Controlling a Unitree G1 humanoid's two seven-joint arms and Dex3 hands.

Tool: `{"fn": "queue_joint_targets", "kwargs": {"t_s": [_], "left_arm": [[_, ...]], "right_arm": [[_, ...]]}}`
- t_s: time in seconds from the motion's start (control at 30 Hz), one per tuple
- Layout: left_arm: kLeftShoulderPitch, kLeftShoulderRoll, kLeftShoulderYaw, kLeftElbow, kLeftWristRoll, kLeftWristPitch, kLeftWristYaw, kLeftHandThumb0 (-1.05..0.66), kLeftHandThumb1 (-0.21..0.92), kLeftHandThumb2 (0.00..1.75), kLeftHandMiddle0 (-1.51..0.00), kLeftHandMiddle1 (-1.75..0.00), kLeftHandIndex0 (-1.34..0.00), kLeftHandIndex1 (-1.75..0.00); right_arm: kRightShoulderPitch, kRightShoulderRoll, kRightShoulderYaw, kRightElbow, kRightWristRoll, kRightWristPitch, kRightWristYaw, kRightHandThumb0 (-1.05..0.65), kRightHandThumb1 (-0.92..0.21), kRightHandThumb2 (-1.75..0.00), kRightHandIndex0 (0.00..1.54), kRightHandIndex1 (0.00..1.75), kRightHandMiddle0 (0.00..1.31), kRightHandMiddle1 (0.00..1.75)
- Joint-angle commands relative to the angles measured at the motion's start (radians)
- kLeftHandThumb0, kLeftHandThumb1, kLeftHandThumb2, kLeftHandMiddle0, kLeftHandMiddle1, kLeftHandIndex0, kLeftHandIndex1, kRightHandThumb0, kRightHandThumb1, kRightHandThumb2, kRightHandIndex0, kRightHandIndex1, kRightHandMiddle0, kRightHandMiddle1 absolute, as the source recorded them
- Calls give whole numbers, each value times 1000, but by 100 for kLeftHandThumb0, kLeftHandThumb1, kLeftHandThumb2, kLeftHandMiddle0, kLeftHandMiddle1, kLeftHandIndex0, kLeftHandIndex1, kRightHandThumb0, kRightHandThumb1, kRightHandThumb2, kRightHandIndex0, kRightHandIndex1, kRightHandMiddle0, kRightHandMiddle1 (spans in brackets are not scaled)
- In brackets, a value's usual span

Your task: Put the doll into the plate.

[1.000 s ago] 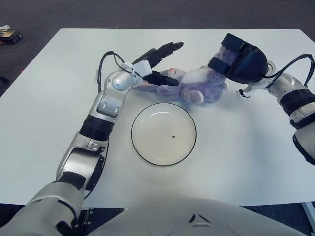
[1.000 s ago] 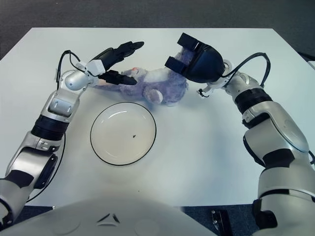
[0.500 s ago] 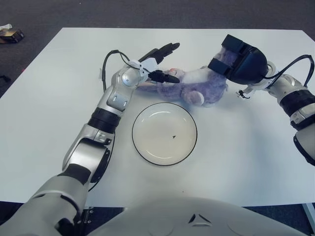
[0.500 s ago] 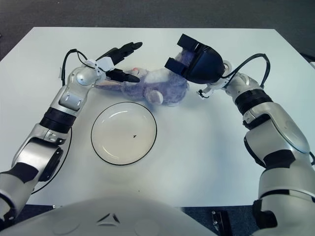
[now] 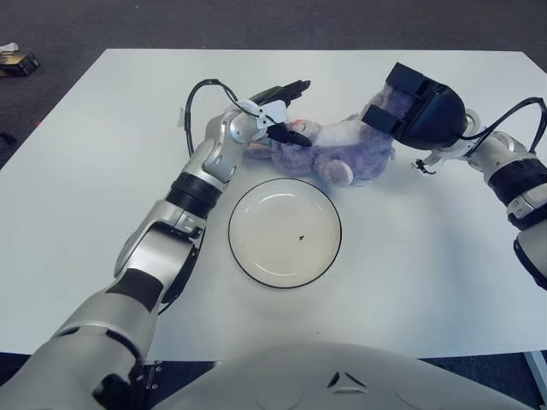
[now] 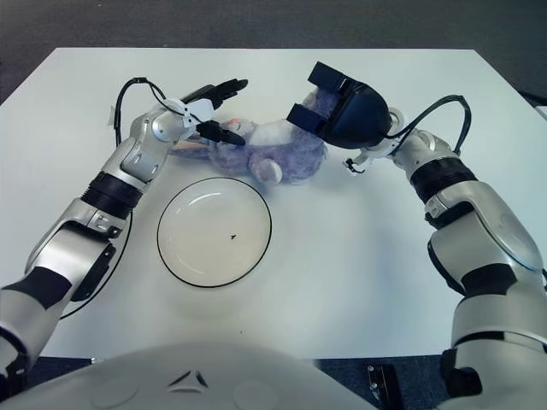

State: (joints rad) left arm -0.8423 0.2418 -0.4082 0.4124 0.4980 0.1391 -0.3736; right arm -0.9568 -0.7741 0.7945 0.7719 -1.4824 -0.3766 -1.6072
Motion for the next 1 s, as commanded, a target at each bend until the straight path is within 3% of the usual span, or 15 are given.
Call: {"fn": "queue_joint_targets", "kwargs": {"t_s": [0.0,0.3,0.53,0.77,0.87,0.97], "left_arm": [[-37,21,-23,22,29,-27,-18,-75,78,0,-6,0,-8,0],[-52,27,-30,48,38,-62,-21,-76,78,0,-5,0,-8,0],[-93,49,-56,84,37,-94,-116,-79,79,0,-5,0,-7,0],[-97,49,-53,90,37,-100,-132,-80,79,0,-5,0,-7,0],[-147,66,-67,136,-15,-142,-289,-85,78,2,-7,-1,-9,-1],[-171,74,-65,158,-37,-172,-355,-85,80,2,-8,-1,-8,-1]], "right_arm": [[3,-19,-14,-23,0,-11,-7,0,-42,-118,49,175,38,170],[4,-21,-18,-31,-3,-15,-7,0,-43,-118,49,175,38,170],[9,-24,-36,-60,-3,9,-7,0,-42,-117,49,175,40,168],[10,-24,-38,-61,-5,9,-7,0,-42,-117,49,175,40,167],[-3,-31,-39,-51,-4,-1,-7,0,-41,-117,50,175,42,166],[-10,-32,-37,-45,-5,-5,-7,0,-41,-117,50,175,43,164]]}}
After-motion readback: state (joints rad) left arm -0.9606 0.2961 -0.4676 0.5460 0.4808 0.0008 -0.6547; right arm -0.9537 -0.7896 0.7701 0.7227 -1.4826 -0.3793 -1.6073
